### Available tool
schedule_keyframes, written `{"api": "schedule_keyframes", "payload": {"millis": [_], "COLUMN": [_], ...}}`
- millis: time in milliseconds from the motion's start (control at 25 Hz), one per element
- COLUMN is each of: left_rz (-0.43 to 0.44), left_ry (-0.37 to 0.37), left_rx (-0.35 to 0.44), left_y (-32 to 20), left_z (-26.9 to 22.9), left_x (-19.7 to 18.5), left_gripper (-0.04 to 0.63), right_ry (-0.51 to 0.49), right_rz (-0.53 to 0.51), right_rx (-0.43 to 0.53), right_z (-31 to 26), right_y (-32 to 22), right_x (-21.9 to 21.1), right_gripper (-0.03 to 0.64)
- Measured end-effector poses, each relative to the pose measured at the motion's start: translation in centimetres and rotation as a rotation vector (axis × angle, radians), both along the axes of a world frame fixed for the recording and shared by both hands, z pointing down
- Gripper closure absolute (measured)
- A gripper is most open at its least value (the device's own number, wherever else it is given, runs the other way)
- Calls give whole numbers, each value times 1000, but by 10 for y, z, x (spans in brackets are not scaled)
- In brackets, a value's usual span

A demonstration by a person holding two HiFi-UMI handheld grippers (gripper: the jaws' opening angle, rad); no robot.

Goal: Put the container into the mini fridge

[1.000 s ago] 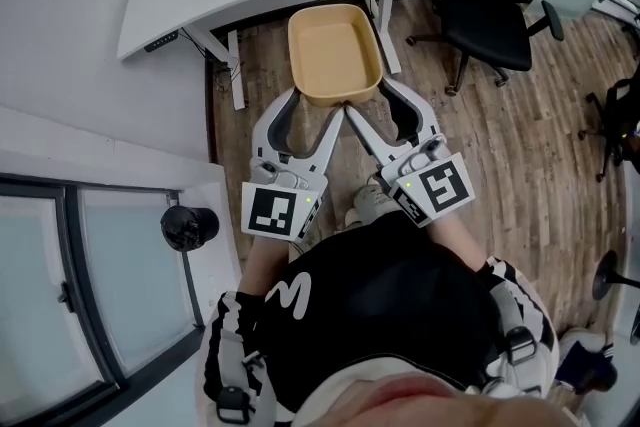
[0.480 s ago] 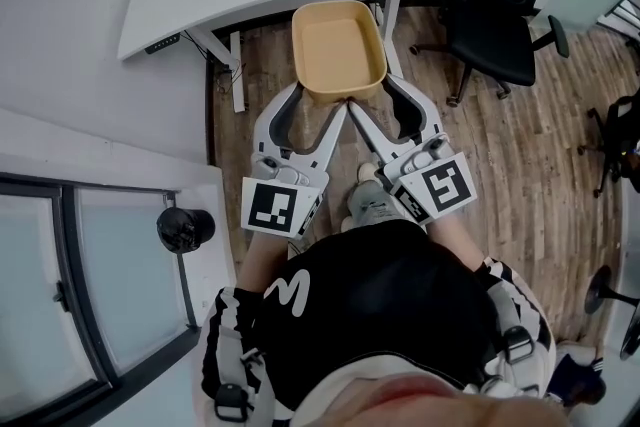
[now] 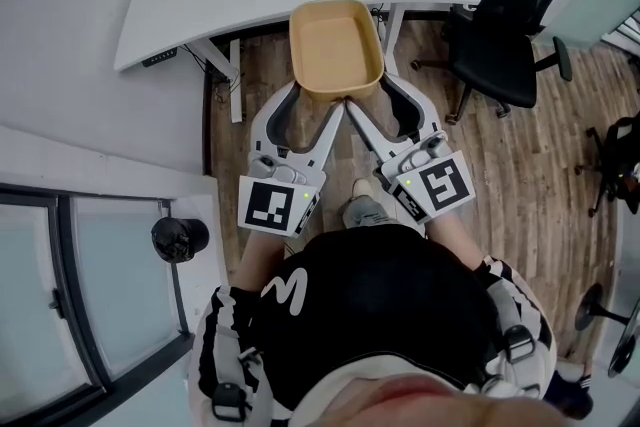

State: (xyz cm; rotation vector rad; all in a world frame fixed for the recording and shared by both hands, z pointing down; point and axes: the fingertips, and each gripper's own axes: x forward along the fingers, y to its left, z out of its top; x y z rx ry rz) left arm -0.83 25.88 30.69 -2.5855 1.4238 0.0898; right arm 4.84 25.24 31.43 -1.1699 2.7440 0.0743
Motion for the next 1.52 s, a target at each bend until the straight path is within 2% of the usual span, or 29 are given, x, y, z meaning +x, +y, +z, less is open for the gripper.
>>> {"api": "schedule_keyframes", "payload": {"millis": [680, 920, 1080, 1240, 1520], "left_rz": [-13, -45, -45, -59, -43], "left_ry": [26, 18, -9, 7, 26], "left_rx": [-39, -64, 4, 18, 0], "left_y": [-100, -130, -152, -167, -174], "left_z": [-4, -1, 2, -8, -10], "left_x": [9, 4, 11, 9, 14], "left_gripper": [354, 356, 356, 356, 356], "right_ry": [18, 43, 21, 26, 7], "right_rz": [-26, -66, -68, -75, -57], "right_rx": [-19, -20, -3, 27, 10], "right_z": [-8, -3, 3, -6, -11], "right_y": [-100, -134, -156, -172, -179], "right_x": [9, 1, 9, 6, 12], "right_gripper": [387, 387, 387, 388, 388]}}
